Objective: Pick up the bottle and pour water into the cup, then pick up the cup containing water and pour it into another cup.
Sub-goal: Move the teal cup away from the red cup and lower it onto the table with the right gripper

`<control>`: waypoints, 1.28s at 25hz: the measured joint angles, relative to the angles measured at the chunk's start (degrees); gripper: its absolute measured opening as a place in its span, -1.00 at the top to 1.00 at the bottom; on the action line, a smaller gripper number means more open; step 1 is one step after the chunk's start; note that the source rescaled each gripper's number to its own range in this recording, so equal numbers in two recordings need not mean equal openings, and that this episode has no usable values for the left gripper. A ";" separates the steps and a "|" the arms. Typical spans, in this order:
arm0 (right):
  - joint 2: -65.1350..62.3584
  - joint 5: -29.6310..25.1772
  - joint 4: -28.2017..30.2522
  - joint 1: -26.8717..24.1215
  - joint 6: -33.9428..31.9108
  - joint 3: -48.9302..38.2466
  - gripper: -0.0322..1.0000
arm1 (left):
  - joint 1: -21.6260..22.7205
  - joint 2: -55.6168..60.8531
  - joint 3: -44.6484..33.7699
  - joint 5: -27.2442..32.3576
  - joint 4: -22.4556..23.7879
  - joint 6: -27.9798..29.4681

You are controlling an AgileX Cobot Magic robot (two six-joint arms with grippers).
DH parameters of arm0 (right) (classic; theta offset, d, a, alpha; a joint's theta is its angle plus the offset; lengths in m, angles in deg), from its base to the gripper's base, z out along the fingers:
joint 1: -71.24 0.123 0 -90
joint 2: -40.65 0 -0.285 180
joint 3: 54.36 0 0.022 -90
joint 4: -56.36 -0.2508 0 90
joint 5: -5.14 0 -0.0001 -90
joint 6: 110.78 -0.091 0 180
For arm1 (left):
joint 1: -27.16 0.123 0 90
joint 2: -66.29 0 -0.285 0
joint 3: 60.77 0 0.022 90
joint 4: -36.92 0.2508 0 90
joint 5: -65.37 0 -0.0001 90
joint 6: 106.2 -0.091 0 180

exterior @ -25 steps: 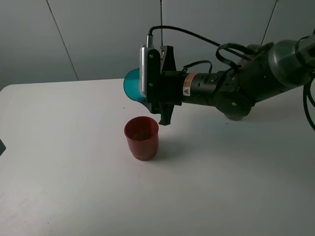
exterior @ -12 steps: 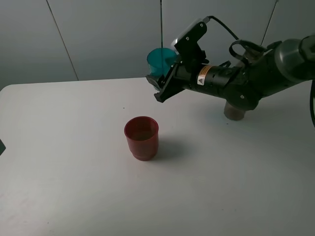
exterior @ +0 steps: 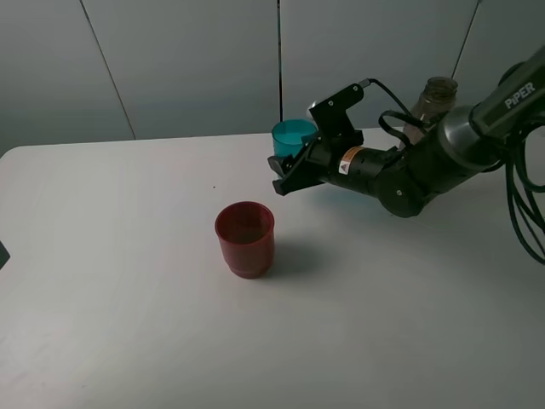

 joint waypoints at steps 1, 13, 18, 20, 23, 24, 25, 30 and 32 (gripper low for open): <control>0.24 -0.14 0.04 0.00 0.00 0.00 0.79 | 0.00 0.00 0.00 0.00 0.00 0.00; 3.13 -1.77 -0.17 0.00 0.00 0.09 0.79 | 0.00 0.00 0.00 0.00 0.00 0.00; 3.35 -2.26 -0.17 0.00 0.00 0.09 0.79 | 0.00 0.00 0.00 0.00 0.00 0.00; 3.35 -2.76 -0.17 0.00 0.00 0.09 0.79 | 0.00 0.00 0.00 0.00 0.00 0.00; 3.35 -2.87 -0.17 0.00 0.00 0.13 0.79 | 0.00 0.00 0.00 0.00 0.00 0.00; 3.35 -2.87 -0.17 0.00 0.00 0.13 0.79 | 0.00 0.00 0.00 0.00 0.00 0.00; 3.35 -2.87 -0.17 0.00 0.00 0.13 0.79 | 0.00 0.00 0.00 0.00 0.00 0.00; 3.35 -2.87 -0.17 0.00 0.00 0.13 0.17 | 0.00 0.00 0.00 0.00 0.00 0.00; 3.35 -2.75 -0.17 0.00 0.00 0.13 -0.27 | 0.00 0.00 0.00 0.00 0.00 0.00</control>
